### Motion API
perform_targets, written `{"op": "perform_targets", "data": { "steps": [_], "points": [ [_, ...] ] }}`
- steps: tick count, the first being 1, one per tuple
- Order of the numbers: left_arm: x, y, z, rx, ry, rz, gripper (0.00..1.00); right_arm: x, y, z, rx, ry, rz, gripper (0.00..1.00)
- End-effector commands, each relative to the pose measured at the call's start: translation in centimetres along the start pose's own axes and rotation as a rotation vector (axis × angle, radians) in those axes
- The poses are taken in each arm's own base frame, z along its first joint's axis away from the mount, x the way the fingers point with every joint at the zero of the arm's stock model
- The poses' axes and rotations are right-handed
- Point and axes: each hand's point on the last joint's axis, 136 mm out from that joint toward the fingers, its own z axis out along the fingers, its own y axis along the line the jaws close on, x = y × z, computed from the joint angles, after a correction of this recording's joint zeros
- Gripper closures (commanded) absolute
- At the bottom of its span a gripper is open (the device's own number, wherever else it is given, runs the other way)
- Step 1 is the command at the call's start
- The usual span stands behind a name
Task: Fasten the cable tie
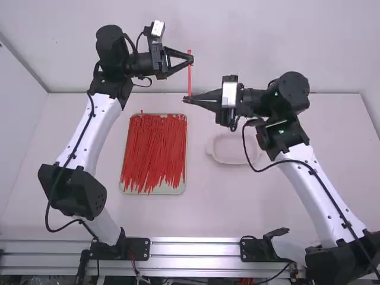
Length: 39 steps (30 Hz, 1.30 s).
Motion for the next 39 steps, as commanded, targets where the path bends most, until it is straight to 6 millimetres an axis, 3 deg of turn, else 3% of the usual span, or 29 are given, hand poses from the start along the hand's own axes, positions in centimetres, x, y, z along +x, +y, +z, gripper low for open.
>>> {"op": "perform_targets", "data": {
  "steps": [1, 6, 14, 20, 24, 30, 36, 39],
  "points": [
    [-1.0, 0.3, -1.0, -0.034, -0.05, 0.107, 0.98, -0.3, -0.7, -0.4, 0.035, 0.0, 0.286, 1.0],
    [-0.8, -0.1, -1.1, -0.019, -0.032, 0.285, 0.99, 0.7, -1.0, -0.8, 0.057, 0.028, 0.243, 1.0],
    [-0.9, -0.6, -0.9, -0.013, -0.034, 0.656, 0.98, 3.9, -1.5, 0.2, 0.14, 0.078, 0.639, 1.0],
    [0.6, -3.0, -1.0, 0.12, 0.024, 1.008, 0.98, 6.9, -2.4, -0.2, 0.179, 0.077, 1.006, 1.0],
    [0.8, -3.6, -1.6, 0.151, 0.036, 1.066, 0.98, 8.2, -2.8, -0.5, 0.199, 0.08, 1.128, 1.0],
    [1.2, -4.4, -2.1, 0.195, 0.053, 1.156, 0.98, 8.2, -2.8, -0.2, 0.197, 0.068, 1.185, 1.0],
    [2.5, -4.6, -2.5, 0.276, 0.08, 1.411, 0.98, 6.8, -3.0, 0.4, 0.173, 0.021, 1.243, 1.0],
    [2.4, -4.7, -2.3, 0.271, 0.067, 1.45, 0.98, 6.7, -2.7, 0.7, 0.163, 0.024, 1.248, 1.0]
  ]
}}
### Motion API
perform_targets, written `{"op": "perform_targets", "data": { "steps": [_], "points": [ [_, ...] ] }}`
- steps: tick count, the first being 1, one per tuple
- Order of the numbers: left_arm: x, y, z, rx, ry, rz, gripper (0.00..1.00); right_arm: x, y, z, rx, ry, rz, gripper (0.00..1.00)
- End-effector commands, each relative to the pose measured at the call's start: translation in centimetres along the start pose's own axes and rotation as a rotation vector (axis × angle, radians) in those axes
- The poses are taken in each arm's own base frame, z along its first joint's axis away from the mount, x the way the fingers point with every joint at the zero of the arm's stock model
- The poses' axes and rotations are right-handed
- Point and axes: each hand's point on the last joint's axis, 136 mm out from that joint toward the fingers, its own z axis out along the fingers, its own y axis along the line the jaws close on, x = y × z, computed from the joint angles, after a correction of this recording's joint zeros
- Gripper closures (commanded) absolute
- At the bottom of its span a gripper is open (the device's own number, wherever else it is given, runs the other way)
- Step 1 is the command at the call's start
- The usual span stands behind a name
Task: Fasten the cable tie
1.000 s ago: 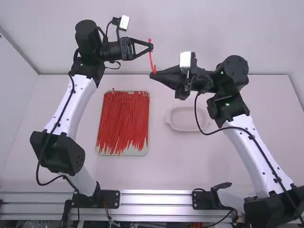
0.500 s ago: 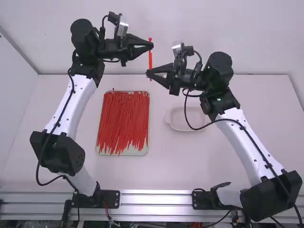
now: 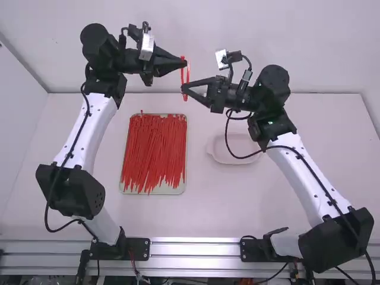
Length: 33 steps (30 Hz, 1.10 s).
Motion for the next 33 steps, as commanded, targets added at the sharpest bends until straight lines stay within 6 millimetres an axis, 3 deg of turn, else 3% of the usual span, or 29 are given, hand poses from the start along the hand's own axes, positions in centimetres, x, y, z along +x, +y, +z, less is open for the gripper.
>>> {"op": "perform_targets", "data": {
  "steps": [1, 16, 33],
  "points": [
    [-0.5, -0.6, -0.1, 0.024, -0.002, 0.124, 0.98, 0.3, 0.5, 0.3, -0.016, 0.013, 0.04, 1.0],
    [-0.7, -0.9, 0.3, 0.038, -0.01, 0.191, 0.98, 1.5, -0.2, 1.4, -0.003, 0.035, 0.058, 1.0],
    [-0.9, -0.9, 0.2, 0.036, -0.01, 0.22, 0.98, 1.0, -0.9, 1.4, 0.03, 0.005, 0.056, 1.0]
  ]
}}
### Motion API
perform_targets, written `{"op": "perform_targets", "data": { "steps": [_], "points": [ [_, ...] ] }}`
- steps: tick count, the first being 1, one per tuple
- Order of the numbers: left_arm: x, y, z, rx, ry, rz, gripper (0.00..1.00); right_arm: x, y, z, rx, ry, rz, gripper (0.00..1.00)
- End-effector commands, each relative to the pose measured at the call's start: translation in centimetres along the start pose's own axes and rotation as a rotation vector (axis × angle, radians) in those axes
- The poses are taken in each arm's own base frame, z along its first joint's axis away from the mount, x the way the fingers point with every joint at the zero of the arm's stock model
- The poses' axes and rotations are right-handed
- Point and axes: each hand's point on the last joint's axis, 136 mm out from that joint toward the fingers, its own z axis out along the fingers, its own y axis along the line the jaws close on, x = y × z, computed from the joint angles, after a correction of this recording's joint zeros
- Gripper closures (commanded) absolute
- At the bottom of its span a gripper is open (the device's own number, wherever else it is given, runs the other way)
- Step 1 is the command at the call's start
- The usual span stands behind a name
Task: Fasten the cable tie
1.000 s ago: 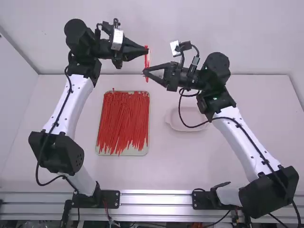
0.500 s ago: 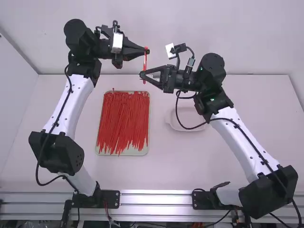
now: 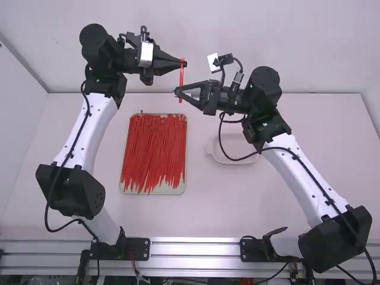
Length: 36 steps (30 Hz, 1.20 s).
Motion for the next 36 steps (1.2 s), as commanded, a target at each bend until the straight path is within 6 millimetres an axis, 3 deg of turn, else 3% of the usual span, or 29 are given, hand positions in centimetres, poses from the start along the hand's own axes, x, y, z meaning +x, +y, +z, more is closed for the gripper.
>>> {"op": "perform_targets", "data": {
  "steps": [1, 36],
  "points": [
    [-0.55, -0.32, 0.05, 0.012, -0.003, 0.025, 0.98, 0.01, -0.55, 0.1, 0.01, -0.003, 0.011, 1.0],
    [-0.87, -1.05, 0.35, 0.054, -0.015, 0.04, 0.98, -0.48, -1.06, 0.08, 0.039, -0.032, 0.015, 1.0]
  ]
}}
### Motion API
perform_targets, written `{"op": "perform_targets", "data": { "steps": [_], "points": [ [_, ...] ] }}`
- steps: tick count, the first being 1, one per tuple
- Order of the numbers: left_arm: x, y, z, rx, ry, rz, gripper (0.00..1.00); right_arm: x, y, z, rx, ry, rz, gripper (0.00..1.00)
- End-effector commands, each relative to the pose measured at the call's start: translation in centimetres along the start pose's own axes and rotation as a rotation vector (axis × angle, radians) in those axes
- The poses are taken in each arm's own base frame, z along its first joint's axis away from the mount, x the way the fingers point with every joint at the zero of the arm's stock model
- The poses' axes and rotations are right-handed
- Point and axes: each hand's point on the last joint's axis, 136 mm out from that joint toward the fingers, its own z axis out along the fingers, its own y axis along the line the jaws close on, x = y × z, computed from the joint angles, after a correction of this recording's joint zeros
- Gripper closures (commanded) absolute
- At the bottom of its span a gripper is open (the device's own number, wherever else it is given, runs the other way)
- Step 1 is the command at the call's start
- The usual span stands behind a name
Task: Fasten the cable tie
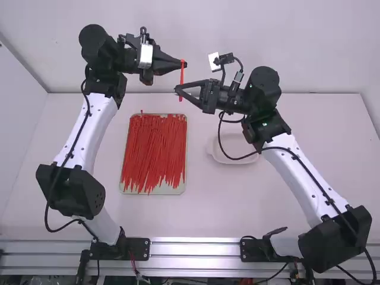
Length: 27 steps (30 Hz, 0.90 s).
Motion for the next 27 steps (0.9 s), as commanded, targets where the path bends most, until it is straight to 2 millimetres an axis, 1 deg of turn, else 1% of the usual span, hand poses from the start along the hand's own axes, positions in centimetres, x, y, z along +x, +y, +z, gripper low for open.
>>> {"op": "perform_targets", "data": {
  "steps": [1, 6, 13, 17, 20, 24, 27],
  "points": [
    [-0.6, -0.7, 0.3, 0.033, -0.01, 0.008, 0.98, -0.1, -0.4, 0.1, 0.008, -0.009, 0.001, 1.0],
    [-0.6, -0.8, 0.4, 0.036, -0.012, 0.005, 0.98, -0.2, -0.4, 0.1, 0.008, -0.009, 0.001, 1.0],
    [-0.5, -1.2, 1.3, 0.055, -0.024, -0.014, 0.98, -0.3, -0.6, 0.1, 0.016, -0.018, 0.001, 1.0],
    [-0.1, -1.3, 1.3, 0.055, -0.023, -0.038, 0.98, -0.4, -0.6, 0.1, 0.017, -0.02, 0.0, 1.0],
    [0.2, -1.2, 1.0, 0.05, -0.018, -0.073, 0.98, -0.4, -0.6, 0.1, 0.018, -0.021, 0.0, 1.0],
    [0.3, -1.3, 1.0, 0.051, -0.018, -0.087, 0.98, -0.8, -0.9, -0.4, 0.028, -0.03, 0.012, 1.0],
    [0.3, -1.3, 1.0, 0.051, -0.018, -0.097, 0.98, -1.1, -0.5, -0.6, 0.007, -0.034, 0.003, 1.0]
  ]
}}
